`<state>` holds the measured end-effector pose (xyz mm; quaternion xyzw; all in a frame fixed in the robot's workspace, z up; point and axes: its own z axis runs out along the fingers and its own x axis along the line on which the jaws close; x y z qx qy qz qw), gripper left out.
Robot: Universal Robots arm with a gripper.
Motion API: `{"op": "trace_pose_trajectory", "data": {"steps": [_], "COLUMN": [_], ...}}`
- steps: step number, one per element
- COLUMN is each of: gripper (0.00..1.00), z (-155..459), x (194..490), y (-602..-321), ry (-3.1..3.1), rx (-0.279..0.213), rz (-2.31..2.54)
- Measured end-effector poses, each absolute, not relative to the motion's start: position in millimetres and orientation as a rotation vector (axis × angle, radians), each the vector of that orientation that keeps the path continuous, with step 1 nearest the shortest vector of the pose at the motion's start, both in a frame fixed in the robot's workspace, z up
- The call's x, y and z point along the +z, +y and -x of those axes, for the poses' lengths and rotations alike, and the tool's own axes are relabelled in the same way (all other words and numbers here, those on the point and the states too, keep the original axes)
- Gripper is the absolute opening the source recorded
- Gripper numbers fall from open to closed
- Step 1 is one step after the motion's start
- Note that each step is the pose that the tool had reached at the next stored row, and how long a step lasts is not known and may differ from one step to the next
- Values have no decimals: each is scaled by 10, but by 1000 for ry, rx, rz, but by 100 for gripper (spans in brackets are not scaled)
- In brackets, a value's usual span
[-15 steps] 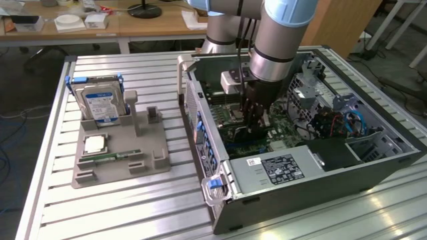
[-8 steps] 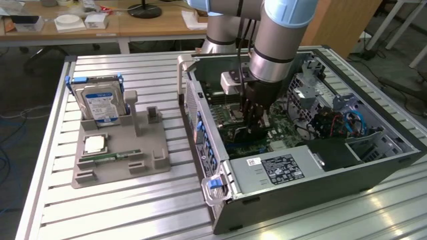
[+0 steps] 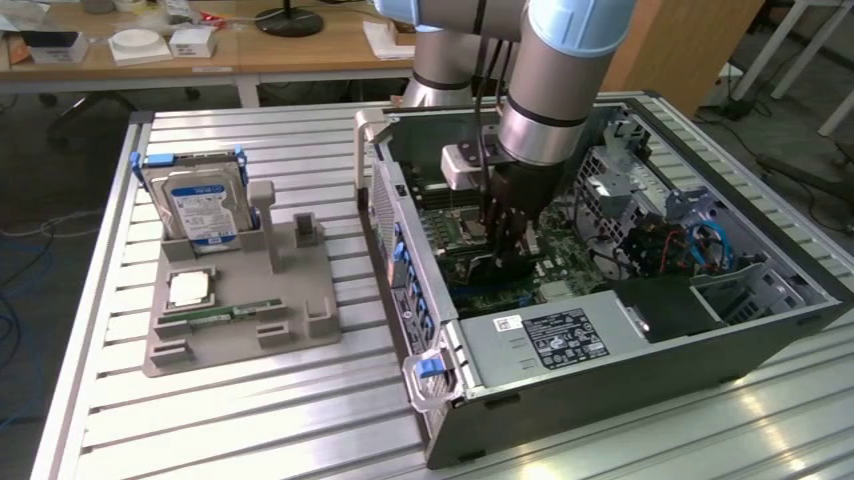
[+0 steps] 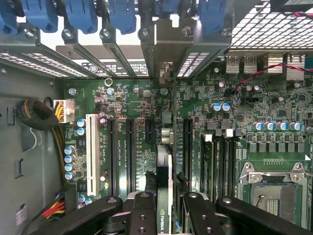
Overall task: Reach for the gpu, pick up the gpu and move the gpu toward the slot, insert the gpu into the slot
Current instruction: 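Insert the gpu into the slot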
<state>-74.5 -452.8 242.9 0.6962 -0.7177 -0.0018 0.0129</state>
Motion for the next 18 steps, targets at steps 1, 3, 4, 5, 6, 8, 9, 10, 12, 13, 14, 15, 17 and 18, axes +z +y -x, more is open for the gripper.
{"op": "trace_pose_trajectory", "data": {"steps": [1,3,4,5,6,8,9,10,12,13,14,15,17,18], "gripper": [26,26,26,26,26,26,26,26,26,26,26,26,26,26], "z": [744,745,744,744,744,744,744,744,745,745,745,744,744,744], "x": [2426,2420,2414,2406,2403,2397,2393,2389,2376,2375,2375,2374,2374,2374], "y": [-4528,-4528,-4527,-4527,-4527,-4528,-4529,-4529,-4529,-4529,-4529,-4528,-4528,-4528], "ry": [-2236,-2236,-2237,-2237,-2237,-2236,-2236,-2236,-2235,-2236,-2236,-2236,-2236,-2236], "rx": [-6,-6,-6,-7,-7,-6,-6,-6,-6,-6,-6,-6,-6,-6], "rz": [-2169,-2169,-2170,-2170,-2170,-2169,-2169,-2169,-2168,-2169,-2169,-2169,-2169,-2169]}}
